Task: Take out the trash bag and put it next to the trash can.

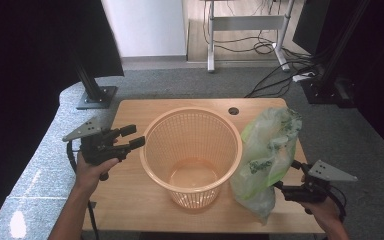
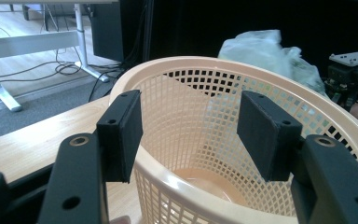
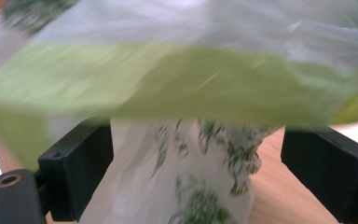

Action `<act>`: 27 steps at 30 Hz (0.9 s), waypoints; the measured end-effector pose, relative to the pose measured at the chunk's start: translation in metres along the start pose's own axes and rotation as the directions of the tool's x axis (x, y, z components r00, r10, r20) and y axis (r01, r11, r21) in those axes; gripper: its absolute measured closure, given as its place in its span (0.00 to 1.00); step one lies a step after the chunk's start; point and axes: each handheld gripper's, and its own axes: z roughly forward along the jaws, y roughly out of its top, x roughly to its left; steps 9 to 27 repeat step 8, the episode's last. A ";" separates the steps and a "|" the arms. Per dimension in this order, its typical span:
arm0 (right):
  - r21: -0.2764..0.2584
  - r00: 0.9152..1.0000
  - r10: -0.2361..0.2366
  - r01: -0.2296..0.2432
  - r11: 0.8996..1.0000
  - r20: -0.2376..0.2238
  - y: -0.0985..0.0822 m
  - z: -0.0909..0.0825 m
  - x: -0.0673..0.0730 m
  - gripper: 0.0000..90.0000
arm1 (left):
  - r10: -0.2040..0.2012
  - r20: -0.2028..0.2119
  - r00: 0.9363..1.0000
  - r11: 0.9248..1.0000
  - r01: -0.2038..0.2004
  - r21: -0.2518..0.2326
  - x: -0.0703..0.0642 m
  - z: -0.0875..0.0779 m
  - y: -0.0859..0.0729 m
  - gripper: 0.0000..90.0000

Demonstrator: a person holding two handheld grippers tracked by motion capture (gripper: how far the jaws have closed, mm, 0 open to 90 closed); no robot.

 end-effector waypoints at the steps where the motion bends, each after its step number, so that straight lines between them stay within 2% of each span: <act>1: -0.002 1.000 0.004 -0.004 1.000 0.001 -0.003 -0.002 0.000 0.11 | 0.000 0.002 1.000 1.000 0.000 0.001 0.000 0.000 0.000 0.45; 5: -0.006 1.000 0.017 -0.017 1.000 0.009 -0.010 -0.005 -0.002 0.11 | 0.002 0.002 1.000 1.000 -0.002 0.002 -0.001 0.001 0.001 0.45; 27: -0.016 1.000 0.017 -0.017 1.000 0.005 -0.009 -0.004 -0.001 0.12 | 0.005 -0.001 1.000 1.000 -0.005 0.004 -0.002 0.001 0.000 0.44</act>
